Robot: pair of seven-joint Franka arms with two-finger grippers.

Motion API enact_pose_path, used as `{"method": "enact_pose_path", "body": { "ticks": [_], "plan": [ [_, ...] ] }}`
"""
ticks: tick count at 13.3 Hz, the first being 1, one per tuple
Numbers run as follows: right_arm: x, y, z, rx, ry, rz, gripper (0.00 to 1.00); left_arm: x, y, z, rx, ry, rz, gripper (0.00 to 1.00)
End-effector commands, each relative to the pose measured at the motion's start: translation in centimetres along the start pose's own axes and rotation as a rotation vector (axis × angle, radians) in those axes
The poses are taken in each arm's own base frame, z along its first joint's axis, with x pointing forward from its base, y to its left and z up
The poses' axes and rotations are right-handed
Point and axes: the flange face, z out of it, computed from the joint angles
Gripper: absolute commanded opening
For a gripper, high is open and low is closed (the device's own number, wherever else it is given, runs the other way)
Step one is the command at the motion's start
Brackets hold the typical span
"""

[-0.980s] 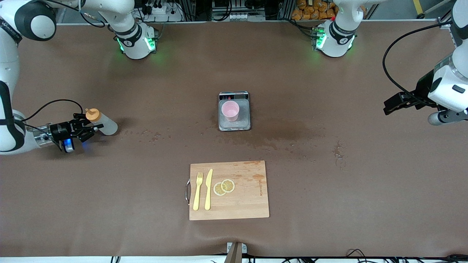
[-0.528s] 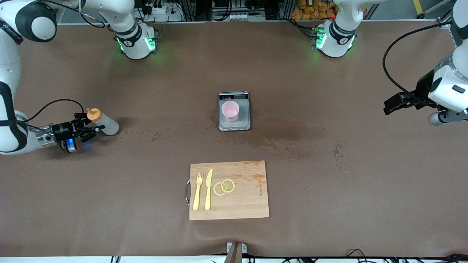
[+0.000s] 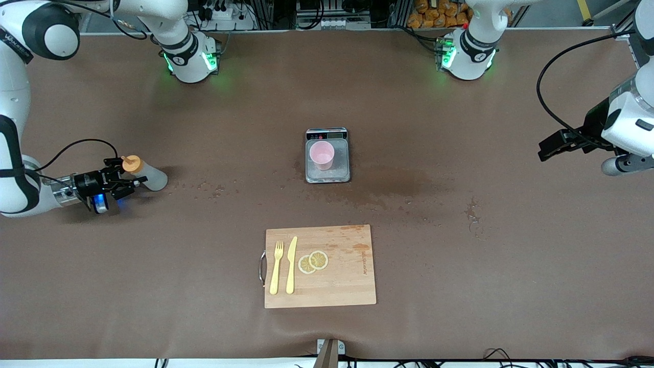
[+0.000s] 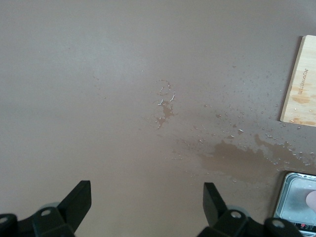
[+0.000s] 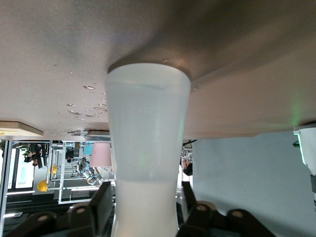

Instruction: Add sauce to pink cup with both arms

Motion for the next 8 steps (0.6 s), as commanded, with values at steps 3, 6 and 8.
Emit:
{"method": "enact_pose_path", "body": {
  "ticks": [3,6,8],
  "plan": [
    [-2.6,-1.1,-4.6,-0.015,0.1,-0.04,1.0,-0.1,-0.2,-0.4,-0.017,0.003,0.001,1.0],
    [-4.5,-1.5,-8.1,-0.025,0.2,-0.063,1.0,0.0,-0.4,-0.4,-0.017,0.003,-0.002,1.0],
    [-6.4,-2.4,-10.1,-0.04,0.277,-0.041,1.0,-0.1,-0.3,-0.4,-0.017,0.003,-0.001,1.0]
  ]
}}
